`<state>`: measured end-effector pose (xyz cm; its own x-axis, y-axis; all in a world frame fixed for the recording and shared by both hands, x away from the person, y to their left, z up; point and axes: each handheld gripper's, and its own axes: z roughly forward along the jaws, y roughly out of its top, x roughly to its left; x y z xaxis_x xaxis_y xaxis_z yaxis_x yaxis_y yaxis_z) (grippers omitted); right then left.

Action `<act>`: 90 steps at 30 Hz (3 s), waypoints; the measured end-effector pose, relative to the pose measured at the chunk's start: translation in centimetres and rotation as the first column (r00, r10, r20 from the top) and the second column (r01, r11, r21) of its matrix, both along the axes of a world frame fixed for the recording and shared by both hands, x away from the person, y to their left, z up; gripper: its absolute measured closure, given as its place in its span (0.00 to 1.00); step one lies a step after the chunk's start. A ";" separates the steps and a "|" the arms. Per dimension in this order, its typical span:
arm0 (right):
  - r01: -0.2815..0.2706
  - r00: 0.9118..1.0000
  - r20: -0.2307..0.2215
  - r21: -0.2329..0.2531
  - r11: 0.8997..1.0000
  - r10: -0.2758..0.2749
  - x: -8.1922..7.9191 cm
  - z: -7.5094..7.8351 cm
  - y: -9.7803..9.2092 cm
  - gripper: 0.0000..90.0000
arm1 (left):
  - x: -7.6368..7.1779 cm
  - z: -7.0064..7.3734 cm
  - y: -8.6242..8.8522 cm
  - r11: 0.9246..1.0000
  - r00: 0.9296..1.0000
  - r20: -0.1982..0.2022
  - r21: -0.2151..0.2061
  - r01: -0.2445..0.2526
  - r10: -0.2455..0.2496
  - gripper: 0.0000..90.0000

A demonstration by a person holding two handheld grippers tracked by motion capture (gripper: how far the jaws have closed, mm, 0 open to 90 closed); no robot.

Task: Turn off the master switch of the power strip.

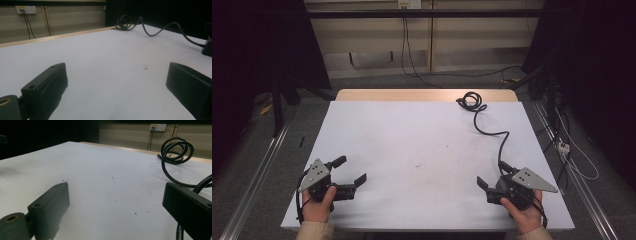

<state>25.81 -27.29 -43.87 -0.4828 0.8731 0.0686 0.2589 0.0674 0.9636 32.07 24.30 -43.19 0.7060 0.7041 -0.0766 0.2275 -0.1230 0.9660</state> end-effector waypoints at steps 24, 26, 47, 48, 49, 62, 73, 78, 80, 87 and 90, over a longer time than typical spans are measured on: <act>-0.049 0.998 -0.043 -0.001 0.999 0.049 0.2 0.5 -0.9 0.18 | 0.1 -0.1 0.0 1.000 1.000 0.001 0.011 -0.003 0.003 0.04; -0.051 0.998 -0.044 -0.001 0.999 0.051 0.2 0.6 -1.0 0.19 | 0.1 0.0 0.0 1.000 1.000 0.002 0.011 -0.004 0.004 0.04; -0.087 0.991 -0.100 0.016 0.996 0.088 0.7 1.0 -3.0 0.52 | 0.1 -0.1 -0.1 1.000 1.000 0.003 0.011 -0.005 0.005 0.04; -0.090 0.990 -0.104 0.018 0.996 0.091 0.7 1.1 -3.1 0.53 | 0.1 -0.1 -0.2 1.000 1.000 0.003 0.011 -0.006 0.006 0.04; -0.091 0.990 -0.105 0.017 0.996 0.092 0.7 1.1 -3.1 0.53 | 0.1 -0.1 -0.2 1.000 1.000 0.003 0.011 -0.005 0.005 0.04; -0.119 0.986 -0.114 0.016 0.993 0.120 0.7 1.3 -4.3 0.76 | 0.2 -0.2 -0.2 1.000 1.000 -0.003 0.015 -0.003 0.003 0.04; -0.148 0.982 -0.117 0.011 0.989 0.149 0.8 1.6 -4.8 0.84 | 0.0 -0.2 0.1 1.000 1.000 -0.009 0.011 -0.001 0.001 0.04; -0.149 0.981 -0.125 0.007 0.989 0.149 0.9 1.6 -5.0 0.87 | 0.1 -0.3 -0.1 1.000 1.000 -0.013 0.004 0.009 -0.009 0.04; -0.148 0.981 -0.125 0.010 0.989 0.148 0.8 1.6 -5.1 0.88 | 0.1 -0.3 -0.1 1.000 1.000 -0.012 0.006 0.015 -0.015 0.04; -0.155 0.980 -0.128 0.015 0.988 0.155 0.8 1.7 -5.3 0.91 | 0.3 -0.4 -0.2 0.999 0.999 -0.015 0.016 0.031 -0.031 0.04; -0.156 0.979 -0.129 0.015 0.988 0.157 0.7 1.8 -5.4 0.92 | 0.3 -0.5 -0.4 0.999 0.999 -0.020 0.016 0.037 -0.037 0.04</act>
